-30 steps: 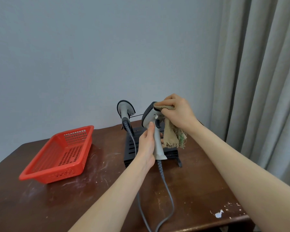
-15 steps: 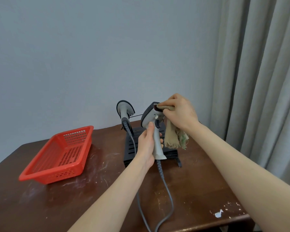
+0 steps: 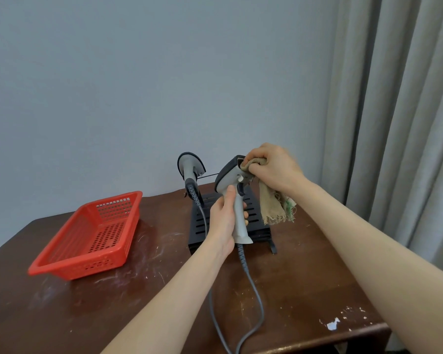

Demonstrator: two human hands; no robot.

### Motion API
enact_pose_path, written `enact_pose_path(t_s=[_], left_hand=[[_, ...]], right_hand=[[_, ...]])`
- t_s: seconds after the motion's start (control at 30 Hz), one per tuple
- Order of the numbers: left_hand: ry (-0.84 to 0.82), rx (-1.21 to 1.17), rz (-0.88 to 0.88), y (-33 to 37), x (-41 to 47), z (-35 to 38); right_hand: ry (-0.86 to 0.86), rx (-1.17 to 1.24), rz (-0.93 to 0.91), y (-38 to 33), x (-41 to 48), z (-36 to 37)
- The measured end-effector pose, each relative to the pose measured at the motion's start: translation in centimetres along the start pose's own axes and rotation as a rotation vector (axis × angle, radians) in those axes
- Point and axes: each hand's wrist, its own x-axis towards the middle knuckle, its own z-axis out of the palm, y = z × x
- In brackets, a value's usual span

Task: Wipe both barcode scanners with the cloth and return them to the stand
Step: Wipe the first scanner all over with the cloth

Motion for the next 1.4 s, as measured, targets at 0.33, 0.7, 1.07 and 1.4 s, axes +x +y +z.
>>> enact_pose_path(t_s=[0.33, 0.7, 1.07, 1.4], left_hand=[[0.001, 0.001, -0.007, 0.0, 0.1, 0.1], [0.048, -0.01, -0.012, -0.2, 0.3, -0.5], [0.056, 0.061, -0.009, -0.3, -0.1, 0.2], [0.061, 0.074, 0.01, -0.3, 0.0, 0.2]], right_hand=[[0.059, -0.135, 0.016, 0.2, -0.1, 0.2], [0.037, -0.457, 0.065, 0.5, -0.2, -0.8], [0.055, -0.105, 0.097, 1.0, -0.2, 0.0], [0.102, -0.157, 0.045, 0.7, -0.4, 0.7]])
